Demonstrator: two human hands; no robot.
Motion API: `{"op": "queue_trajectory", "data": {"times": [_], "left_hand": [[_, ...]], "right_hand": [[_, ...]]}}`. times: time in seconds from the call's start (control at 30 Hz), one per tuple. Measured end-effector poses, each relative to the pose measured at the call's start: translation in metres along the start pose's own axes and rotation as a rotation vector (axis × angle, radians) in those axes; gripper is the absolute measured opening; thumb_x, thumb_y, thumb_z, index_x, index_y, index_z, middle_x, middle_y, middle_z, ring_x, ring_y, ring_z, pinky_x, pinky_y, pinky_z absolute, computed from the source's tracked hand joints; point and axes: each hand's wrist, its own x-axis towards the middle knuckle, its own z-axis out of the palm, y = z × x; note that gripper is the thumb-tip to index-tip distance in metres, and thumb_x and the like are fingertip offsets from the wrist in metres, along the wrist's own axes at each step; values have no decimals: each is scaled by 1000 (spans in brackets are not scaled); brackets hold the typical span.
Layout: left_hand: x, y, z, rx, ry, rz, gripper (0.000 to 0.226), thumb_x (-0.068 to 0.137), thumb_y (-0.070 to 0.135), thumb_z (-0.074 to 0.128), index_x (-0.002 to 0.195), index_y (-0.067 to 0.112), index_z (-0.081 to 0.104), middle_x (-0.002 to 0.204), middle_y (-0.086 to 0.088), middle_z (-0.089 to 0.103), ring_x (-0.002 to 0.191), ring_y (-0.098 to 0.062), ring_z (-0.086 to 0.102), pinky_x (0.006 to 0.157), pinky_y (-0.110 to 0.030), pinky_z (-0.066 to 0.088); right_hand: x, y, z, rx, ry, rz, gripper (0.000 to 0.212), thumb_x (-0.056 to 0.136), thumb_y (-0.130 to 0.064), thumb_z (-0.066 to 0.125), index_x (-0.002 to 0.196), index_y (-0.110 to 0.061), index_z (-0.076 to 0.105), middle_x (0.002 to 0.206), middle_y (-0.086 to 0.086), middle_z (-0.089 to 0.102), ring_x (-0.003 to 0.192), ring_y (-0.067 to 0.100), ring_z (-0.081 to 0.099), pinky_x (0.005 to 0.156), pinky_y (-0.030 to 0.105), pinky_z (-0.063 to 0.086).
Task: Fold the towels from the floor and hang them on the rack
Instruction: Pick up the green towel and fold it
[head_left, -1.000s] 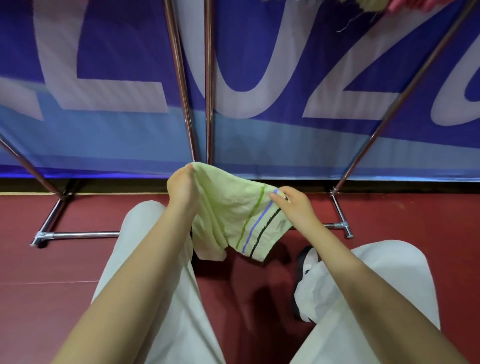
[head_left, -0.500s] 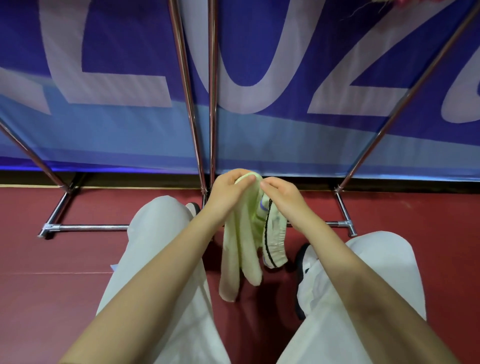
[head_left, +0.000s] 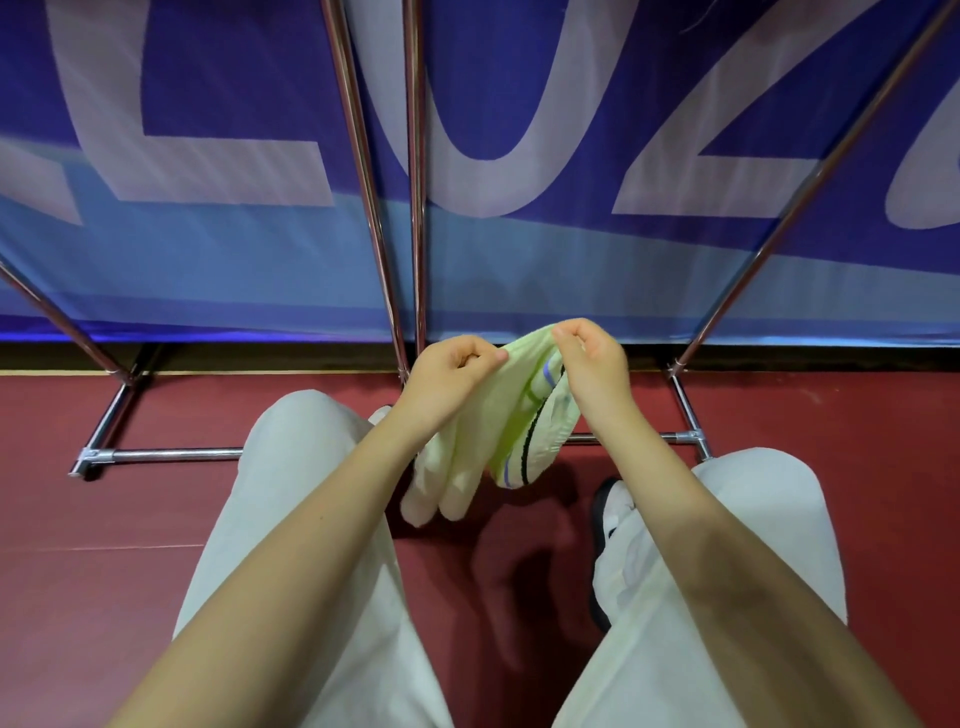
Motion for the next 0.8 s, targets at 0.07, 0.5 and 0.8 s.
{"op": "queue_trajectory", "data": {"times": [0.07, 0.5, 0.8], "left_hand": [[2, 1, 1, -6, -30, -13, 18, 90, 24, 66, 79, 11, 69, 79, -1, 61, 75, -9, 51, 73, -25, 40], [12, -11, -19, 269, 60, 133, 7, 90, 18, 66, 85, 17, 71, 75, 17, 64, 69, 9, 55, 68, -7, 38], [-1, -11, -16, 126, 138, 205, 12, 93, 13, 61, 90, 16, 72, 88, 14, 68, 84, 12, 59, 80, -7, 41]], "right_hand": [[7, 4, -5, 23, 75, 38, 14, 93, -14, 53, 83, -11, 62, 73, -6, 57, 72, 8, 52, 69, 21, 41], [19, 17, -49, 109, 300, 196, 18, 95, -12, 48, 88, -3, 62, 58, -2, 48, 52, 8, 42, 54, 19, 39], [-15, 1, -13, 30, -142, 28, 6, 91, -13, 59, 96, -11, 63, 60, 12, 54, 48, 11, 51, 51, 19, 43]]}}
